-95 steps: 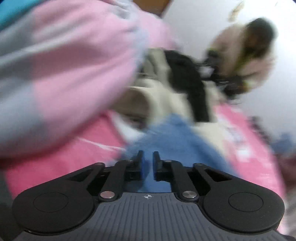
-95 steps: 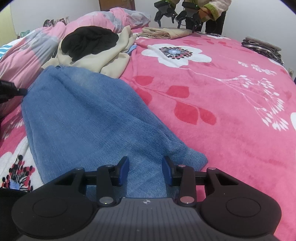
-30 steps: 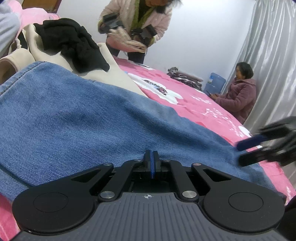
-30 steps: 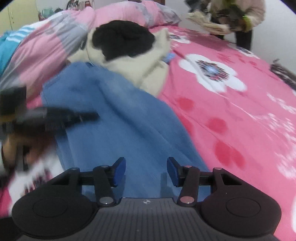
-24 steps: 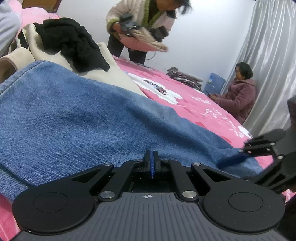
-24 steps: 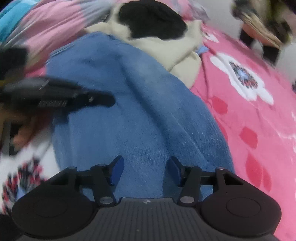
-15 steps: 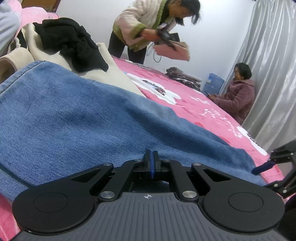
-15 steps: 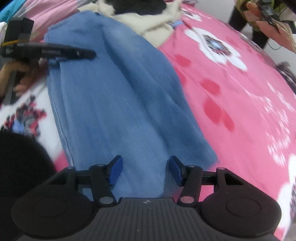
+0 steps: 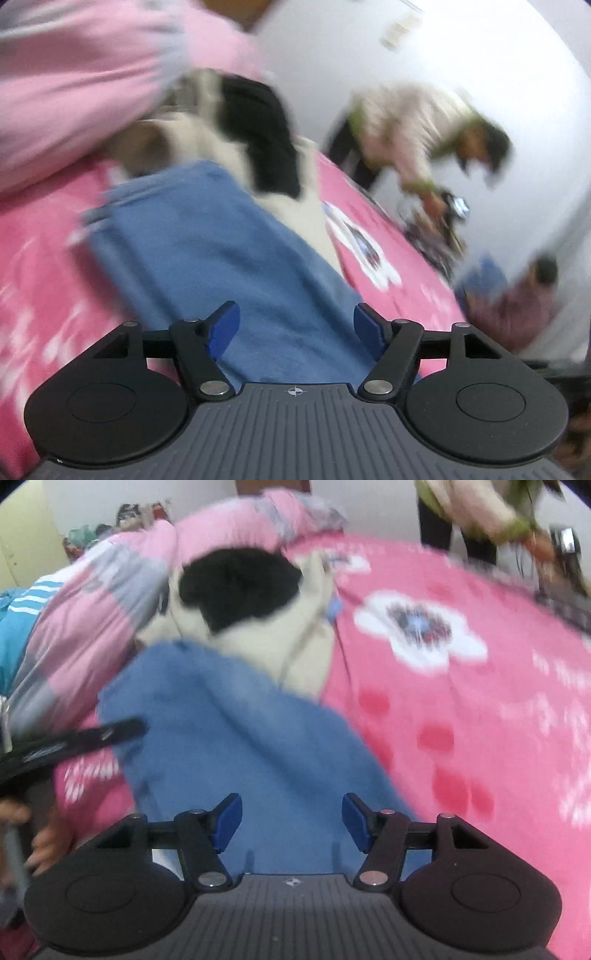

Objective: Fold clothes
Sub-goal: 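Grasp the folded jeans with the left tool while the right tool grasps them too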

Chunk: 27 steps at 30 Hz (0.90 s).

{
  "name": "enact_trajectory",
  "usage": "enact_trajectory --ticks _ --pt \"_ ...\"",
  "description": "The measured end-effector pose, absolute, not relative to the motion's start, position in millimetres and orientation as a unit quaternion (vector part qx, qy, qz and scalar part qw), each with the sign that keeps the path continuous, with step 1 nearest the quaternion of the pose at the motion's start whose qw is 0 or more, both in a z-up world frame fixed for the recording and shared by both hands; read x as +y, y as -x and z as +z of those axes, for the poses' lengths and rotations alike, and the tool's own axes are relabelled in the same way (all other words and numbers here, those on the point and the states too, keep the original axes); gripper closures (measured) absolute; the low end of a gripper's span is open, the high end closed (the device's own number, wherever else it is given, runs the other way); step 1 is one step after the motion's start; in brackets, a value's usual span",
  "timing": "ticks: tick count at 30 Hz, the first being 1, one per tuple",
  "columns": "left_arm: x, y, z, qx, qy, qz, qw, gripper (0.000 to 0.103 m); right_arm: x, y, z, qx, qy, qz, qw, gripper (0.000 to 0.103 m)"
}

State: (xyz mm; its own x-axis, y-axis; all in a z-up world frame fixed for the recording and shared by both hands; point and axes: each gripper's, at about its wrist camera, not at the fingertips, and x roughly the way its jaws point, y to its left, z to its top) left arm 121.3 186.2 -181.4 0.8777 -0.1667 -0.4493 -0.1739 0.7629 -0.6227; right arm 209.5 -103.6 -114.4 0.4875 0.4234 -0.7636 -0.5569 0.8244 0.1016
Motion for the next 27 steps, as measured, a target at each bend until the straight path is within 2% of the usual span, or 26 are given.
enact_trajectory --ticks 4,9,14,20,24,27 --pt "210.3 -99.2 -196.8 0.256 0.427 0.088 0.863 0.033 -74.9 -230.0 -103.7 0.402 0.062 0.319 0.856 0.037" --pt "219.9 -102.9 -210.3 0.243 0.419 0.137 0.864 0.033 -32.9 -260.4 -108.4 0.396 0.056 0.351 0.847 0.035" --pt "233.7 -124.3 -218.0 0.228 0.436 0.143 0.859 0.029 23.7 -290.7 -123.4 0.400 0.096 0.402 0.818 0.035" --pt "265.7 -139.6 -236.8 0.186 0.538 0.120 0.813 0.027 81.3 -335.1 -139.7 0.413 0.102 0.433 0.795 0.024" --pt "272.5 -148.4 -240.6 0.176 0.547 0.107 0.812 0.026 115.3 -366.1 -166.5 0.489 0.061 0.449 0.745 0.004" --pt "270.0 -155.4 -241.3 0.174 0.526 0.091 0.828 0.027 129.2 -369.9 -181.2 0.499 0.059 0.442 0.743 0.003"
